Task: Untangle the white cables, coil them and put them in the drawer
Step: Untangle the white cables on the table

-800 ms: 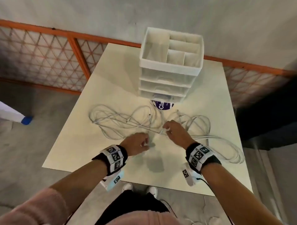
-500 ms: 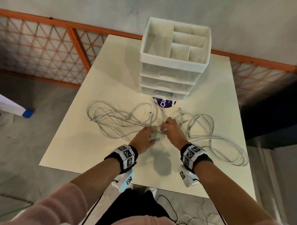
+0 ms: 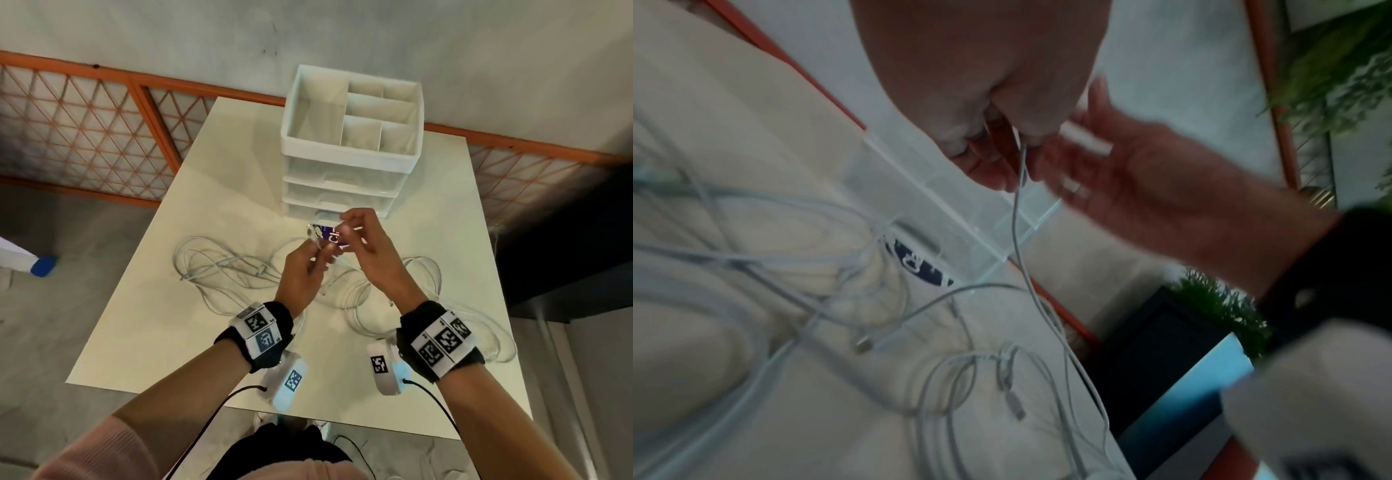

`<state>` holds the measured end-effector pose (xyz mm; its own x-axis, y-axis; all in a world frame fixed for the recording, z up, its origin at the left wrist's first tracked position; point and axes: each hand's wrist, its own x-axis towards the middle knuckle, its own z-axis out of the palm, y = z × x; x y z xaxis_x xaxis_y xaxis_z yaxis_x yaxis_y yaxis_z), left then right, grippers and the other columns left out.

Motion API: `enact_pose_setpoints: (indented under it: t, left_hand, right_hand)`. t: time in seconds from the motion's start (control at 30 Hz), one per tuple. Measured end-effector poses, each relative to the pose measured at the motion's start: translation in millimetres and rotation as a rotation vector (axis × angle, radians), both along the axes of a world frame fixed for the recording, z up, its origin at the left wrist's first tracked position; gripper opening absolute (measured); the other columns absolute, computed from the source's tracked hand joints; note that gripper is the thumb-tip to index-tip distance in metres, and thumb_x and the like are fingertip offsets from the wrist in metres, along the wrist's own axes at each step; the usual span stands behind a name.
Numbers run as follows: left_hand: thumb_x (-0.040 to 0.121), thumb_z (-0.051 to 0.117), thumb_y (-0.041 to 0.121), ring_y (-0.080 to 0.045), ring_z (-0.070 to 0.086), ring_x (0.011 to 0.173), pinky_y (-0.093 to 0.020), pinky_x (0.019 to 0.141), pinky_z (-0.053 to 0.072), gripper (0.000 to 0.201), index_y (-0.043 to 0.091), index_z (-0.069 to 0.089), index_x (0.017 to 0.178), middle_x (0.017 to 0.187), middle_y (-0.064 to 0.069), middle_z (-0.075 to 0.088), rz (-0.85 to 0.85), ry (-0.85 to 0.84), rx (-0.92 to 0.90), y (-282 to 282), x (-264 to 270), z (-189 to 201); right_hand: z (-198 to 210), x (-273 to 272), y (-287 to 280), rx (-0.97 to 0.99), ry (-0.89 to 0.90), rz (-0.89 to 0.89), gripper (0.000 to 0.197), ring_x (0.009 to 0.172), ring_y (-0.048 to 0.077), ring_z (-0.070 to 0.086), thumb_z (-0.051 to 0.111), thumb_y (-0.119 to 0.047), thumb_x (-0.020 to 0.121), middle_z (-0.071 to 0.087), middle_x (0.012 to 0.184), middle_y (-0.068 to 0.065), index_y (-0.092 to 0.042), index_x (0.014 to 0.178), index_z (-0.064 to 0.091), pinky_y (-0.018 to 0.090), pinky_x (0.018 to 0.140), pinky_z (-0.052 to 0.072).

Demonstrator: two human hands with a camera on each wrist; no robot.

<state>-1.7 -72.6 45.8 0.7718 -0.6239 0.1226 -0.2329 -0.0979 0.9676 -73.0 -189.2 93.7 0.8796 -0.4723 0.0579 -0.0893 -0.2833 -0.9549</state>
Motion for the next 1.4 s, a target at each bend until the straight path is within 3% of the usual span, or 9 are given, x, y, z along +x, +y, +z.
enact_pose_setpoints:
  t: [0.13, 0.33, 0.47, 0.67, 0.8, 0.97, 1.17, 1.27, 1.4]
  left_hand:
    - [0.102, 0.038, 0.021, -0.004, 0.063, 0.07, -0.021, 0.073, 0.051, 0.034, 0.013, 0.06, 0.078, 0.075, 0.003, 0.067, 0.074, -0.043, -0.042, 4.8, 19.7, 18.9]
    - [0.104, 0.026, 0.023, -0.008, 0.048, 0.048, -0.041, 0.063, 0.052, 0.037, 0.016, 0.04, 0.071, 0.05, 0.012, 0.046, 0.245, 0.104, -0.248, 32.7, 62.4, 38.3]
    - [0.103, 0.029, 0.026, -0.018, 0.046, 0.055, -0.043, 0.059, 0.048, 0.03, 0.013, 0.045, 0.081, 0.062, -0.003, 0.046, -0.005, -0.224, 0.142, 45.3, 50.8, 28.8]
    - [0.103, 0.032, 0.023, 0.009, 0.056, 0.075, -0.004, 0.072, 0.038, 0.034, 0.008, 0.061, 0.113, 0.084, 0.009, 0.062, -0.178, -0.089, 0.103, 18.2, 13.4, 34.9]
    - [0.104, 0.03, 0.024, 0.014, 0.05, 0.065, -0.006, 0.067, 0.036, 0.033, 0.008, 0.059, 0.109, 0.074, 0.019, 0.052, -0.224, -0.092, 0.145, 11.3, 16.2, 47.0]
    - [0.103, 0.033, 0.025, 0.011, 0.049, 0.061, -0.014, 0.068, 0.037, 0.018, 0.02, 0.049, 0.096, 0.076, 0.015, 0.051, -0.362, -0.131, 0.182, 11.3, 22.4, 48.0]
    - [0.102, 0.035, 0.023, 0.002, 0.04, 0.053, -0.023, 0.059, 0.034, 0.019, 0.011, 0.045, 0.09, 0.065, 0.008, 0.042, 0.189, -0.202, 0.001, 42.9, 82.8, 50.2]
    - [0.101, 0.032, 0.022, -0.005, 0.046, 0.06, -0.03, 0.066, 0.034, 0.02, 0.01, 0.045, 0.09, 0.073, -0.003, 0.048, 0.179, -0.276, 0.137, 62.3, 103.0, 39.9]
    - [0.103, 0.032, 0.022, -0.043, 0.06, 0.077, -0.043, 0.07, 0.046, 0.028, 0.009, 0.05, 0.12, 0.083, -0.023, 0.062, 0.112, -0.251, 0.354, 66.5, 93.0, 30.1]
  right_hand:
    - [-39.6, -17.8, 1.9, -0.013, 0.236, 0.173, 0.025, 0.082, 0.006, 0.063, 0.033, -0.02, 0.102, 0.066, 0.084, 0.006, -0.005, 0.118, 0.047, 0.007, 0.079, 0.045]
    - [-75.2, -62.0, -43.7, -0.351, 0.454, 0.161, 0.033, 0.054, 0.001, 0.05, 0.045, -0.019, 0.099, 0.049, 0.057, -0.011, -0.033, 0.07, 0.051, 0.025, 0.066, 0.042]
    - [-44.2, -54.7, -46.7, -0.451, 0.451, 0.151, 0.029, 0.046, 0.005, 0.048, 0.048, -0.019, 0.097, 0.054, 0.057, -0.01, -0.028, 0.07, 0.051, 0.03, 0.058, 0.047]
    - [25.4, -10.5, -11.3, -0.509, 0.242, 0.229, 0.027, 0.046, 0.002, 0.048, 0.047, -0.021, 0.098, 0.048, 0.056, -0.013, -0.009, 0.08, 0.063, 0.013, 0.053, 0.035]
    - [46.1, -8.8, -8.8, -0.45, 0.242, 0.218, 0.03, 0.056, -0.013, 0.053, 0.041, -0.016, 0.1, 0.05, 0.063, -0.015, -0.003, 0.082, 0.062, 0.007, 0.059, 0.038]
    - [38.7, -15.9, -13.2, -0.422, 0.296, 0.267, 0.029, 0.065, 0.015, 0.056, 0.042, -0.029, 0.099, 0.066, 0.076, 0.002, -0.016, 0.082, 0.062, 0.024, 0.066, 0.045]
    - [7.4, -62.4, -62.0, -0.46, 0.478, 0.087, 0.02, 0.065, 0.02, 0.052, 0.041, -0.021, 0.099, 0.059, 0.077, 0.004, -0.009, 0.085, 0.049, 0.023, 0.065, 0.037]
    - [6.0, -79.2, -76.0, -0.398, 0.467, -0.018, 0.022, 0.062, 0.017, 0.053, 0.042, -0.019, 0.099, 0.056, 0.07, -0.001, -0.005, 0.083, 0.048, 0.025, 0.067, 0.039]
    - [27.3, -64.3, -65.3, -0.458, 0.331, -0.009, 0.017, 0.06, 0.011, 0.05, 0.041, -0.021, 0.1, 0.056, 0.071, 0.001, -0.011, 0.089, 0.051, 0.021, 0.063, 0.043]
